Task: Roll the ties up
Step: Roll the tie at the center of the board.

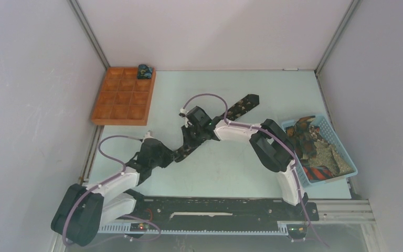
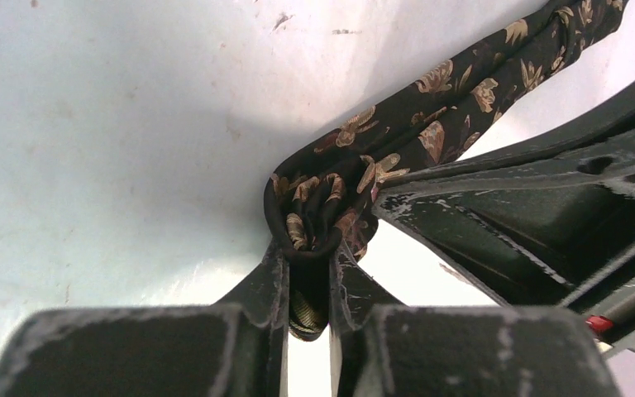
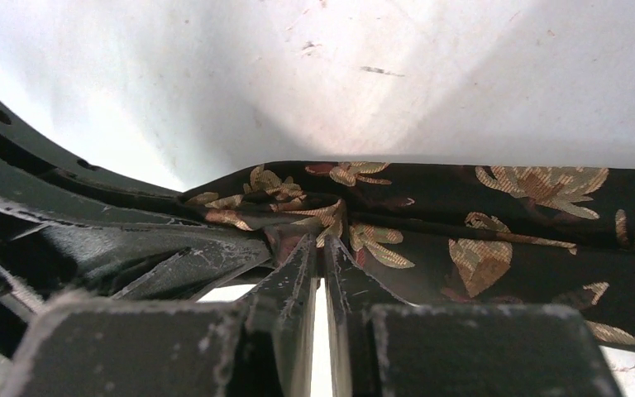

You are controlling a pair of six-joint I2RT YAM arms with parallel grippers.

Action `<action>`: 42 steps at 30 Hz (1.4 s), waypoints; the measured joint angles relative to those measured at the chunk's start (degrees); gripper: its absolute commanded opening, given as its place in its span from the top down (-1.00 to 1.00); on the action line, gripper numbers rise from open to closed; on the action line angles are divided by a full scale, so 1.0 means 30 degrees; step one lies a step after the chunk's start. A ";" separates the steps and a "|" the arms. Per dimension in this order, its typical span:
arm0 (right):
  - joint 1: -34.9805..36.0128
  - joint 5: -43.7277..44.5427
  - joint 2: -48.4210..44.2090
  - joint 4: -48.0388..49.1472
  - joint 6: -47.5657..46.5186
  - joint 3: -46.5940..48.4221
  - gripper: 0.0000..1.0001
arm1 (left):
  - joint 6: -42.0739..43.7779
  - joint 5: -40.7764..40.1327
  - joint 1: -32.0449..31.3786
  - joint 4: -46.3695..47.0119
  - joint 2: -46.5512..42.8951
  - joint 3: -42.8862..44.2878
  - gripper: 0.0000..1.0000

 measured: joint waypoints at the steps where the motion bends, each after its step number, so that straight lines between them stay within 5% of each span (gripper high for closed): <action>1: 0.0051 0.0000 -0.0109 -0.0029 0.0000 0.0000 0.77 | 0.0000 0.0000 0.0000 -0.0364 -0.0270 0.0000 1.00; 15: 0.1268 -0.0022 -0.0670 -0.0160 0.0000 0.0109 0.77 | 0.0131 -0.0401 0.0000 -0.5676 -0.3300 0.0605 1.00; 42: 0.1858 -0.0583 0.0539 -0.0095 0.0146 0.0619 0.77 | 0.1027 -0.1056 0.0000 -1.0564 -0.4670 0.2535 1.00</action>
